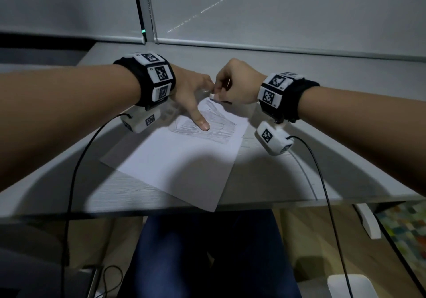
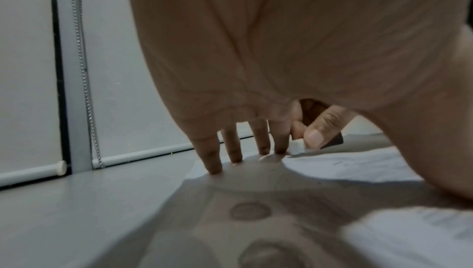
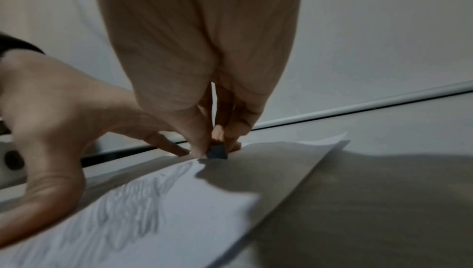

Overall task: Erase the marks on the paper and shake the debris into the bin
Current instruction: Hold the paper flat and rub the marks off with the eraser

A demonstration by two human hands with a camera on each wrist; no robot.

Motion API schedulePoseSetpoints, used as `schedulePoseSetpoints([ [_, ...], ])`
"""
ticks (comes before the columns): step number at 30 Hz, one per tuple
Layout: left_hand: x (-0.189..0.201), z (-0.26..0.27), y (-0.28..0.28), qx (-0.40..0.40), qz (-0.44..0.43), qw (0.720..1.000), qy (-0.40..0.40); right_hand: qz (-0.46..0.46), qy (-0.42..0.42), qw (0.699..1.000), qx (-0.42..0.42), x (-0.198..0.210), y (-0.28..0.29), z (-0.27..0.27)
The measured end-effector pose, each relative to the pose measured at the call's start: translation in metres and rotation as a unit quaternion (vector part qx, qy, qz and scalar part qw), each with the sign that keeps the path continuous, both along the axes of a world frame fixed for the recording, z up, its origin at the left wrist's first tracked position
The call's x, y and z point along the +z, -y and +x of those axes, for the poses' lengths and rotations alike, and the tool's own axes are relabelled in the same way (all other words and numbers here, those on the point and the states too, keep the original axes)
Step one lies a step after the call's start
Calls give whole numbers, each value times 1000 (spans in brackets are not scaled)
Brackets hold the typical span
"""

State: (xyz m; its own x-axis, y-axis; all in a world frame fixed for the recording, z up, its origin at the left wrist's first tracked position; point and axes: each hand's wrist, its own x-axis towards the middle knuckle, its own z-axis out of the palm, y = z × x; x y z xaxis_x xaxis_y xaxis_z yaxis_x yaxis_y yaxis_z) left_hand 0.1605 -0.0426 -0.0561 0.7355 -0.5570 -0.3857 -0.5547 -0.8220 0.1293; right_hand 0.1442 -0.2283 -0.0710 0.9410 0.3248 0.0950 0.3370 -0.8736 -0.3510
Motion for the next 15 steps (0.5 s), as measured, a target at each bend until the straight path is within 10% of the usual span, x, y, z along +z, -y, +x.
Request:
schedulePoseSetpoints([
  [15,-10,10,0,32,31,999,-3,-27,11,999,15,-5,-16,6],
])
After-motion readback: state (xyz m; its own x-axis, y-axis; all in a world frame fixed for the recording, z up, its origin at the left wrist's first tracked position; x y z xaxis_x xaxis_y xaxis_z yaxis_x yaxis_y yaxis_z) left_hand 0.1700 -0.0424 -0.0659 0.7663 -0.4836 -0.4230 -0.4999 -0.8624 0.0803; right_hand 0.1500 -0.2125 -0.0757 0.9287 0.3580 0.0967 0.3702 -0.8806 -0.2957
